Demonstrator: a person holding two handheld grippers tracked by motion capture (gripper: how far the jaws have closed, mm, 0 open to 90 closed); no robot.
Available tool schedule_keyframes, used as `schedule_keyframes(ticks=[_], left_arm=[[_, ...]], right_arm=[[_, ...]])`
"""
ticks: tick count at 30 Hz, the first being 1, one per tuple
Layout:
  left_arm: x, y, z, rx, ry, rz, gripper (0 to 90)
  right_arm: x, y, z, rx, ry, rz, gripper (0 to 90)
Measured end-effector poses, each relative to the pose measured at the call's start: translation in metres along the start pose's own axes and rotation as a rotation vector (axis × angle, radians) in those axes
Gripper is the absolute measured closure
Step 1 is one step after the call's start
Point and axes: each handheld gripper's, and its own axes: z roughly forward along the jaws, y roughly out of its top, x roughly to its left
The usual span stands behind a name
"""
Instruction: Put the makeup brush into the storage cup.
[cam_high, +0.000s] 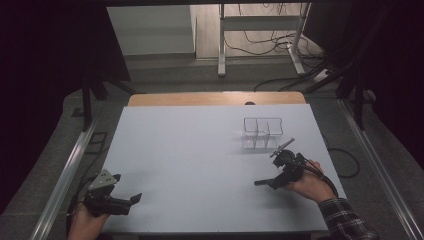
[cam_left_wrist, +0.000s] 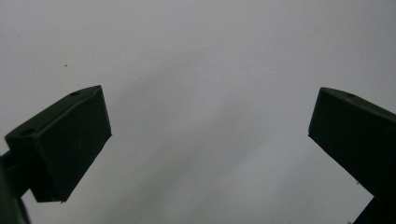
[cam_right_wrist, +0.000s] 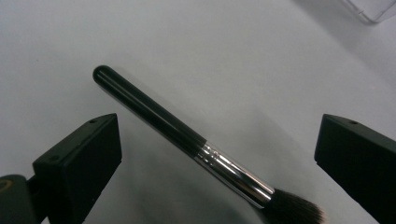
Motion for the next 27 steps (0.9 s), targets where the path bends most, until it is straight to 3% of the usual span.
schedule_keyframes(ticks=[18,23,24,27], left_arm=[[0.000,0.000,0.000,0.000,0.000,0.000,0.0],[0.000,0.000,0.000,0.001,-0.001,0.000,0.0],[0.000,0.000,0.000,0.001,-0.001,0.000,0.0],[0.000,0.000,0.000,-0.001,0.000,0.000,0.0]], right_arm=[[-0.001,-0.005,0.014,0.056,0.011,-0.034,12.8],[0.000,-0.003,0.013,0.071,0.043,-0.037,25.7],[0.001,-0.002,0.010,0.079,0.047,-0.031,39.4],[0.002,-0.001,0.006,0.101,0.049,-0.031,68.9]])
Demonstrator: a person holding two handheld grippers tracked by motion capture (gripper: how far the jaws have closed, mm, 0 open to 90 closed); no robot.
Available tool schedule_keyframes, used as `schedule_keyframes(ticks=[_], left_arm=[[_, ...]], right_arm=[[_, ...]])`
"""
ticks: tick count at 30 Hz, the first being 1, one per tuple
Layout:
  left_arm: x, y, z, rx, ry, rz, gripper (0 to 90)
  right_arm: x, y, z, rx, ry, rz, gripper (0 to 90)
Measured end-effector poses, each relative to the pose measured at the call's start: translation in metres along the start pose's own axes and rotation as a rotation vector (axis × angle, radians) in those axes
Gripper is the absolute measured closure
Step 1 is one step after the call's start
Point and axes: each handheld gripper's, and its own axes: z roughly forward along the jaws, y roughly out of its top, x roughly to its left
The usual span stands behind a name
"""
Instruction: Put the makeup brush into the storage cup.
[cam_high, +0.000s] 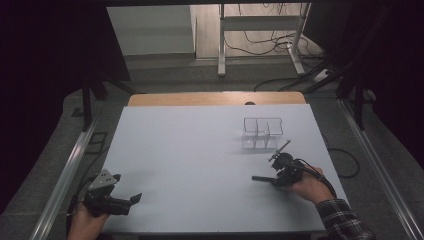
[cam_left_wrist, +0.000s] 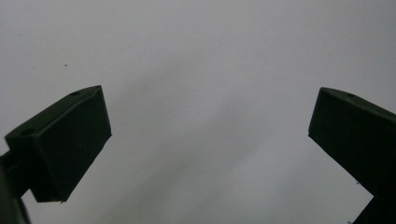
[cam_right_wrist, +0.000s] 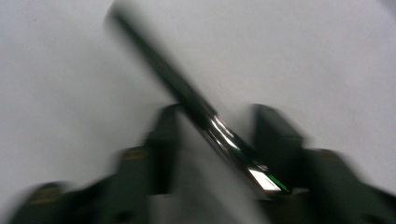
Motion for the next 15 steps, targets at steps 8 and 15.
schedule_keyframes(ticks=[8,15], left_arm=[[0.0000,0.0000,0.0000,0.000,0.001,0.000,0.0],[-0.0007,0.0003,0.0005,-0.006,-0.002,0.002,0.0]], right_arm=[[-0.0007,-0.0040,-0.0014,-0.024,0.013,0.017,77.5],[-0.0025,-0.0088,-0.0057,-0.055,0.014,0.034,77.5]])
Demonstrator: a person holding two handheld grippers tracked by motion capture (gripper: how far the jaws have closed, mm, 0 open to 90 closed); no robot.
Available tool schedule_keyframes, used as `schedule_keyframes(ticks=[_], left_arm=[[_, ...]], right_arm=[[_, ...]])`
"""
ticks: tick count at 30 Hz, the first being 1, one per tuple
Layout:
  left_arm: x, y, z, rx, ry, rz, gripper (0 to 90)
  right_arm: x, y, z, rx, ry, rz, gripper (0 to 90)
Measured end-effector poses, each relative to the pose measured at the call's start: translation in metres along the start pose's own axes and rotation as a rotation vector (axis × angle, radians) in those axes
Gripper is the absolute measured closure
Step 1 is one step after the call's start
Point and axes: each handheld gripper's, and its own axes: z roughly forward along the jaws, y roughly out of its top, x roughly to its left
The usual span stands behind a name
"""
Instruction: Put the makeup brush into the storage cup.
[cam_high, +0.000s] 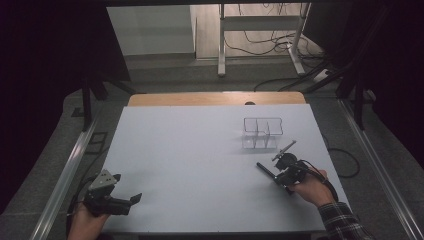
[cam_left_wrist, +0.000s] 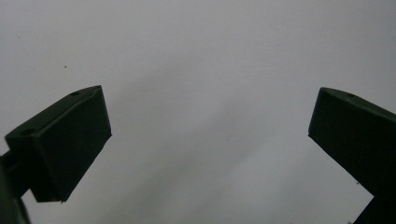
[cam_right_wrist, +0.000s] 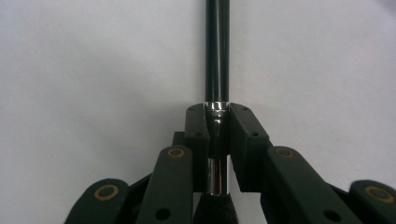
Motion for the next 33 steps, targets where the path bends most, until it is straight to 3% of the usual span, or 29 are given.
schedule_keyframes(ticks=[14,20,24,33], left_arm=[[-0.002,0.000,0.000,-0.047,-0.011,0.056,0.0],[-0.002,0.000,0.000,-0.053,-0.014,0.058,0.0],[-0.002,0.001,0.001,-0.046,-0.021,0.054,0.0],[-0.001,0.003,0.000,-0.063,-0.067,0.001,0.0]], right_arm=[[0.005,-0.004,-0.011,-0.064,-0.007,0.000,77.4],[0.009,-0.003,-0.017,-0.084,-0.008,-0.008,77.4],[0.010,-0.003,-0.019,-0.087,-0.009,-0.013,77.4],[0.014,-0.003,-0.024,-0.101,-0.016,-0.043,77.4]])
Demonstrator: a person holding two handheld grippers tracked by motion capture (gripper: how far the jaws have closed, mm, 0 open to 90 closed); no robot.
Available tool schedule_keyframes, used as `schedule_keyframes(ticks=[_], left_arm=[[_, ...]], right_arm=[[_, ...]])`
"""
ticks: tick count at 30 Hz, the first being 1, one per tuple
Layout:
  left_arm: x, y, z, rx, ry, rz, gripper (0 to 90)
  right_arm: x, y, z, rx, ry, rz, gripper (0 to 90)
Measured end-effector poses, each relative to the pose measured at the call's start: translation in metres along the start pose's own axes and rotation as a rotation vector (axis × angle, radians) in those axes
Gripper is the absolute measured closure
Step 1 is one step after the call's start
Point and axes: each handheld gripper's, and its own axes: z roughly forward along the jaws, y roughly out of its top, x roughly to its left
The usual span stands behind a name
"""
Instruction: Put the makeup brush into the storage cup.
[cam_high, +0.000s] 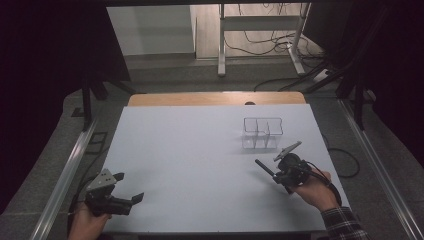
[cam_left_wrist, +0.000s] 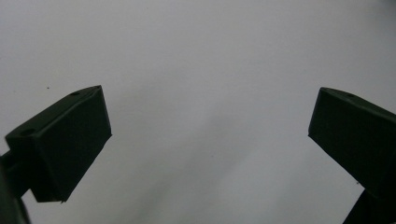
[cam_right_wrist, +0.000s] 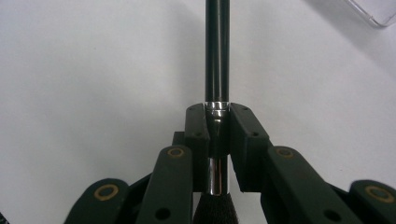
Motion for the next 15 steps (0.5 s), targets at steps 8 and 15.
schedule_keyframes(ticks=[8,15], left_arm=[[-0.002,0.002,0.003,0.017,-0.015,0.016,0.0],[-0.003,0.003,0.005,0.020,-0.011,0.032,0.0]], right_arm=[[0.006,0.004,-0.004,-0.019,0.015,-0.024,77.4],[0.012,0.007,-0.006,-0.024,0.030,-0.046,77.4]])
